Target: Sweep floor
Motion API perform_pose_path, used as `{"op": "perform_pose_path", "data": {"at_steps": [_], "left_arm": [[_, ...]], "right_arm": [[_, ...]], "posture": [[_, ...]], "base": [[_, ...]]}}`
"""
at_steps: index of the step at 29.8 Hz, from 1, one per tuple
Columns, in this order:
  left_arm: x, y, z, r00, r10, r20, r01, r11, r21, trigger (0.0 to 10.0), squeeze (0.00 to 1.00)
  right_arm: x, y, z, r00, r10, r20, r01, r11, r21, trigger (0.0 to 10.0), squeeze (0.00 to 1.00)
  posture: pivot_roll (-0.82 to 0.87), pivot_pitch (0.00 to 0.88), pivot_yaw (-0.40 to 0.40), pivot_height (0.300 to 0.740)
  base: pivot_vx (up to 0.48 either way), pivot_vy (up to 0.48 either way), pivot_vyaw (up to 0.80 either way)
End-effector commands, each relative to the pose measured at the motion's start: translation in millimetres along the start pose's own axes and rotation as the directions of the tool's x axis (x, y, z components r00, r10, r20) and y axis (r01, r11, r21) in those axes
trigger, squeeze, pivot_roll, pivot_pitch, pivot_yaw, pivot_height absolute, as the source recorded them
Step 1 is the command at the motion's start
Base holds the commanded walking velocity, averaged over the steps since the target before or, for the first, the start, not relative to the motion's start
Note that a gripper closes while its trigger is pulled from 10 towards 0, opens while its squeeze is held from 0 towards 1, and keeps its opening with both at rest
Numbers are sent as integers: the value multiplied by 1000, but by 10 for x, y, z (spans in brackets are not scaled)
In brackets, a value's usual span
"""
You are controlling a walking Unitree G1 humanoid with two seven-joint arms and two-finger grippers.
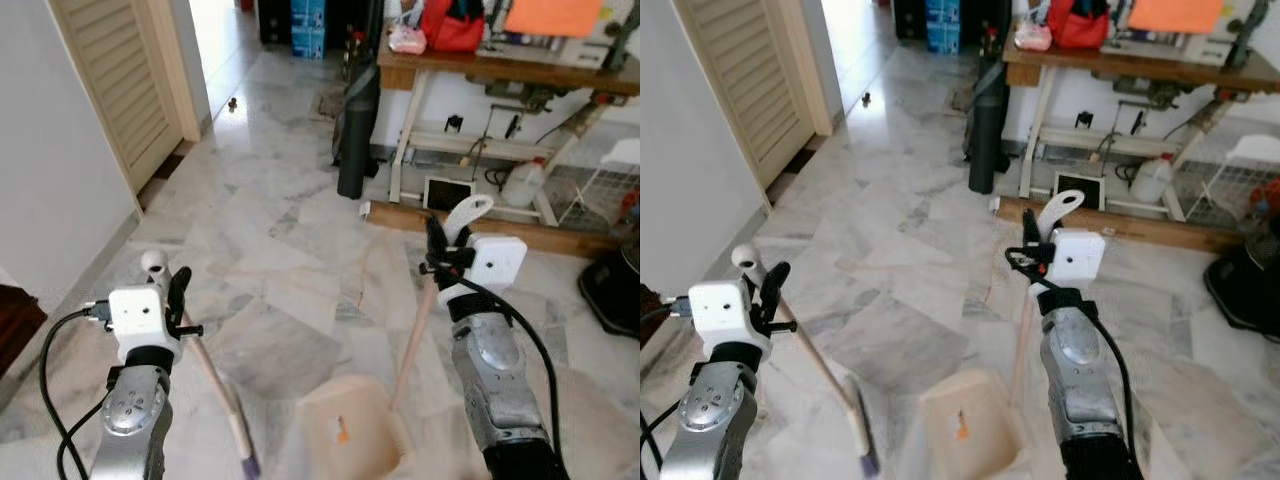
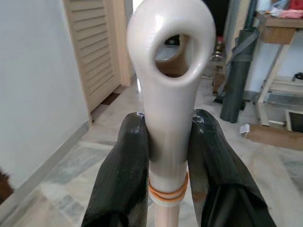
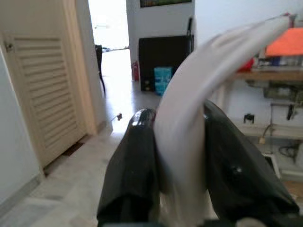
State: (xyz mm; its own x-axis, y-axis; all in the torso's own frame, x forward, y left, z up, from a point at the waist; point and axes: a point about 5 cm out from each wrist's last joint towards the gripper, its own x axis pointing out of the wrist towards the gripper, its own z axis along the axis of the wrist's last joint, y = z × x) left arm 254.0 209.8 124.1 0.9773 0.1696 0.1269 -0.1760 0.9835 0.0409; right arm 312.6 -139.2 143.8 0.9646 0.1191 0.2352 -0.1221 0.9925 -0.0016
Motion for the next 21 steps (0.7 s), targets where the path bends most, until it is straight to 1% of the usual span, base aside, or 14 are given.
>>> {"op": "perform_pose_path", "data": {"at_steps": [1,21], "left_arm": [[30,-39,112,998,-12,54,11,1000,12,10000,0],[39,-32,118,998,-14,53,13,1000,9,10000,0]], "right_arm": [[22,-74,82,999,-24,35,24,1000,11,10000,0],[31,-102,94,998,-46,39,46,999,3,10000,0]], "posture": [[-4,50,-5,740],[-6,56,-1,740]], "base": [[0,0,-800],[0,0,-793]]}}
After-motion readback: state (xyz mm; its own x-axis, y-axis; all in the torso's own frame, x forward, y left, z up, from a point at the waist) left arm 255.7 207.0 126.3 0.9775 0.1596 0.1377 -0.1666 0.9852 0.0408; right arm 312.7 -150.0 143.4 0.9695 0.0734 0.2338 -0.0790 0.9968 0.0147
